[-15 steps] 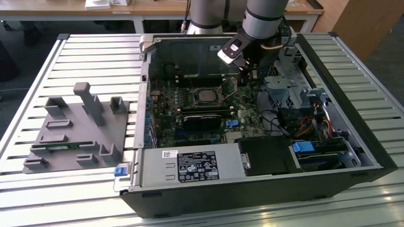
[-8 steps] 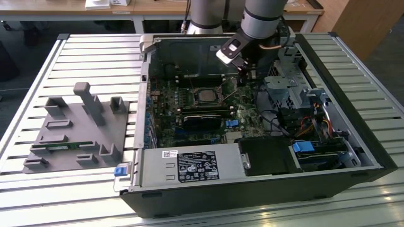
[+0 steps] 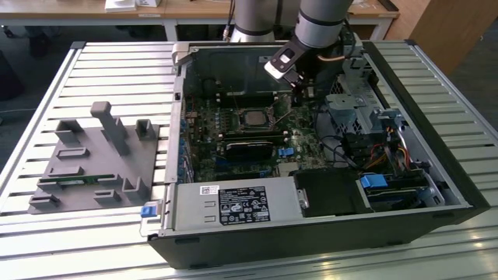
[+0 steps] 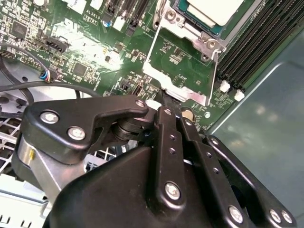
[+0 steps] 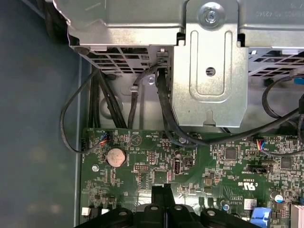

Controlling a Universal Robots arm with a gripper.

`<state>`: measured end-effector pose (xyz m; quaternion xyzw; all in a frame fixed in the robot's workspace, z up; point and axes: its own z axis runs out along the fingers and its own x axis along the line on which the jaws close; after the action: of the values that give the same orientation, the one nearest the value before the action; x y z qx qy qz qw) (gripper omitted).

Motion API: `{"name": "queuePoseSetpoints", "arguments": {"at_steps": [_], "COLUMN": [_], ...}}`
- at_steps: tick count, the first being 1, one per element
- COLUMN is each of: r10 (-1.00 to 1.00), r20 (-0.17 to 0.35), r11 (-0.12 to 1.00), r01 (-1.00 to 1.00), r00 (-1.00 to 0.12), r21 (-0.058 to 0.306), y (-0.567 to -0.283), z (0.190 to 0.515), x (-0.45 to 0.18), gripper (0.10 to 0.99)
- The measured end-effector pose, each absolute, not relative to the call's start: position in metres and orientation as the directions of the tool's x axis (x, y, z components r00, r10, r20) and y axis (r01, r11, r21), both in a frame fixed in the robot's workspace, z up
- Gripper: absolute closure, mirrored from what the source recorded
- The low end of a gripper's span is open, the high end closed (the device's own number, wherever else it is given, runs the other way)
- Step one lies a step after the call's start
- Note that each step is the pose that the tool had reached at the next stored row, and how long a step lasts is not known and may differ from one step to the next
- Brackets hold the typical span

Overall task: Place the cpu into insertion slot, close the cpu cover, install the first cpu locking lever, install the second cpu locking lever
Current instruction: 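Close the cpu cover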

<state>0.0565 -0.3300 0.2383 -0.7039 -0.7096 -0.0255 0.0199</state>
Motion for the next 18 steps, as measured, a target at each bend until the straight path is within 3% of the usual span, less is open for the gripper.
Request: {"name": "queuePoseSetpoints", "arguments": {"at_steps": [18], "r10": [0.998], "r20": [0.064], "r11": [0.008], "r01": [1.0], "r00": [-0.008], "r21": [0.008], "y": [-0.33], "z": [0.238], "x": [0.043], "gripper": [0.98]}}
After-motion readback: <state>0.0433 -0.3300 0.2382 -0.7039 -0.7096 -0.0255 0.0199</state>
